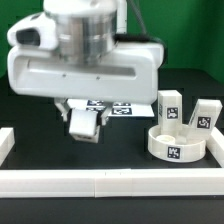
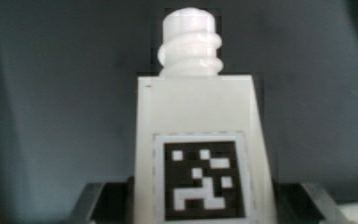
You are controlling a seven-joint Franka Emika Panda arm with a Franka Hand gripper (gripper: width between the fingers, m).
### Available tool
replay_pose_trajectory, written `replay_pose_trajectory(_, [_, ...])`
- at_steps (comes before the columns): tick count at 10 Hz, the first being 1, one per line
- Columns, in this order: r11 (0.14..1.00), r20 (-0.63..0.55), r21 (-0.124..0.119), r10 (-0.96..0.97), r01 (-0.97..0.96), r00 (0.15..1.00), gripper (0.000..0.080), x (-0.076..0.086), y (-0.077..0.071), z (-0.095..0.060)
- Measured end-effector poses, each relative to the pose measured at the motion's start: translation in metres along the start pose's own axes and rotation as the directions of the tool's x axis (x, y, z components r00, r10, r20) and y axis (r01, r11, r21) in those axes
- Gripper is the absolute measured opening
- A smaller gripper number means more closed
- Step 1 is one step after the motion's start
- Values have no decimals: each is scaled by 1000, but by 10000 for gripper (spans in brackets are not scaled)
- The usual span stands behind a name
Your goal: Assemble stool
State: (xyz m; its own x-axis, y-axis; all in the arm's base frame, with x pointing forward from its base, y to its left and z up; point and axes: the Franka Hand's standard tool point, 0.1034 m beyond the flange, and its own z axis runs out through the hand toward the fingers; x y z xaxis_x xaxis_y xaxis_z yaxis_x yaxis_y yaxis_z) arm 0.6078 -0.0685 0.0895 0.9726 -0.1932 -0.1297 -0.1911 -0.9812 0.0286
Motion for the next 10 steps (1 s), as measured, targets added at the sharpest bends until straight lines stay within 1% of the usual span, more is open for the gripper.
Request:
replay_pose_trajectory(1, [1000,14,7,7,-8,1000,337,-2,-6,-11])
replay_pose_trajectory(2, [1000,17,10,3,-3,1000,337,-1,-11,-19])
replay_pose_trajectory(5, [1000,-14,8,1,-1,1000,337,3,-10,-17])
replay_pose_trajectory(6, [1000,-82,13,19,-18,996,337,10,-12,-18])
replay_pose_trajectory(7, [995,-137,45,97,-92,986,337,3,-17,-21])
replay_pose_trajectory(8, [990,-197,70,136,-125,971,337,-3,-27,-31])
replay_pose_trajectory(9, [985,-266,101,162,-140,950,337,-4,-36,-38])
replay_pose_trajectory(10, [983,-325,117,174,-143,930,337,-7,-45,-41])
